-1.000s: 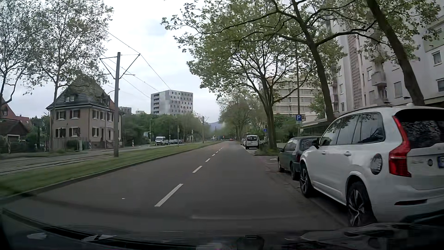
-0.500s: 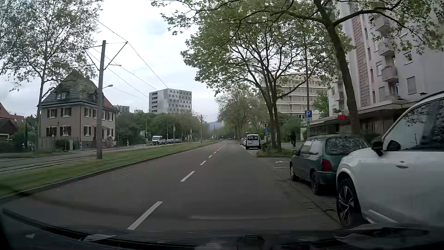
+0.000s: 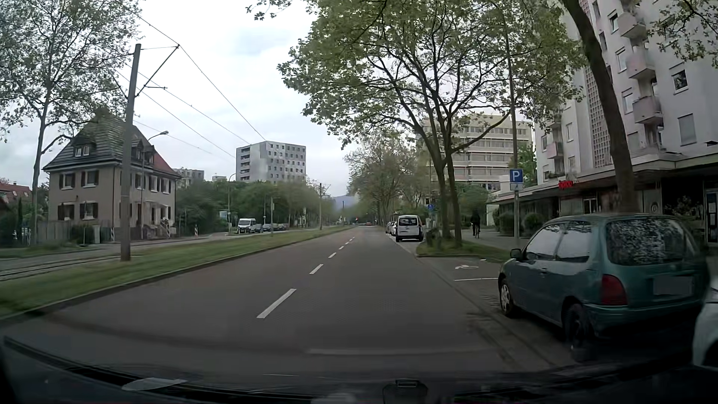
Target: Follow the waypoints while adhering to traffic rules and regulations
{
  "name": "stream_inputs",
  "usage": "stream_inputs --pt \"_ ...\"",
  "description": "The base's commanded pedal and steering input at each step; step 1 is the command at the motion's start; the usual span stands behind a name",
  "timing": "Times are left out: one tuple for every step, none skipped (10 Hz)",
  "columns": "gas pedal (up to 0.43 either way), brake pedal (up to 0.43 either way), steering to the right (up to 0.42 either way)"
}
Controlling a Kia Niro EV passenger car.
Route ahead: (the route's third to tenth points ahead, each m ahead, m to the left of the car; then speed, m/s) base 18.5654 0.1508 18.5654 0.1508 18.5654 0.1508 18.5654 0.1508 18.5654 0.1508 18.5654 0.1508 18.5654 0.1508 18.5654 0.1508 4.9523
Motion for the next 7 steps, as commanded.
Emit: stream_inputs --pt "0.000 0.000 0.024" --pt "0.000 0.000 0.026" --pt "0.000 0.000 0.029" --pt "0.000 0.000 0.031" --pt "0.000 0.000 0.036" --pt "0.000 0.000 0.043" --pt "0.000 0.000 0.048"
